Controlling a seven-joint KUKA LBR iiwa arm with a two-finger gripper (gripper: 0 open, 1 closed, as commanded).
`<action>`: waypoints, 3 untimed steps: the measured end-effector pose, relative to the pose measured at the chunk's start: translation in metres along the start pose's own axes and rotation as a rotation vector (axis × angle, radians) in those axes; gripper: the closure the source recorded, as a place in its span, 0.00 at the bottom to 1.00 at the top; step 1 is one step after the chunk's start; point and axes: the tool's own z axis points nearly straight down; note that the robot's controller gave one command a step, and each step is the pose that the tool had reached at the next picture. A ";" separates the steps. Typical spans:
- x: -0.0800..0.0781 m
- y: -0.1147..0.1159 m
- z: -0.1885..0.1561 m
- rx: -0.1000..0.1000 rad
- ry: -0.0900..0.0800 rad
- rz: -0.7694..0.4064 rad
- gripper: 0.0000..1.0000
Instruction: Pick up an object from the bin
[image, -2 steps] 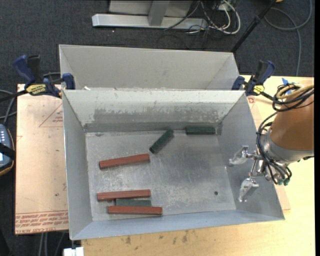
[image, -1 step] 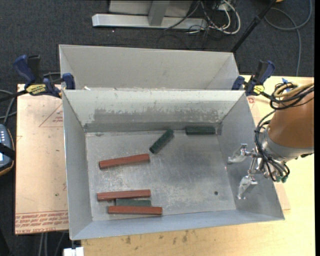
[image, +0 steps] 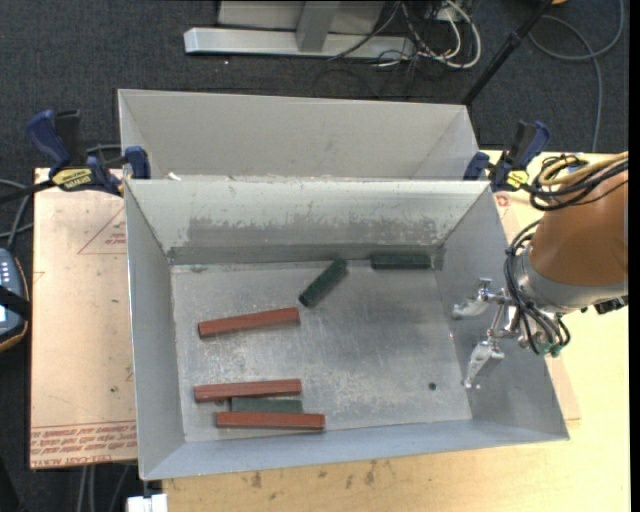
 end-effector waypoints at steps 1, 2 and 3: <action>-0.056 0.006 0.001 0.001 0.000 -0.092 0.00; -0.085 0.017 -0.006 0.000 -0.004 -0.113 0.00; -0.085 0.017 -0.005 -0.001 -0.004 -0.092 0.00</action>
Offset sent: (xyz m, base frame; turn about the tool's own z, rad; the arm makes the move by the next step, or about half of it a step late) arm 0.0732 0.0129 0.0123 -0.0602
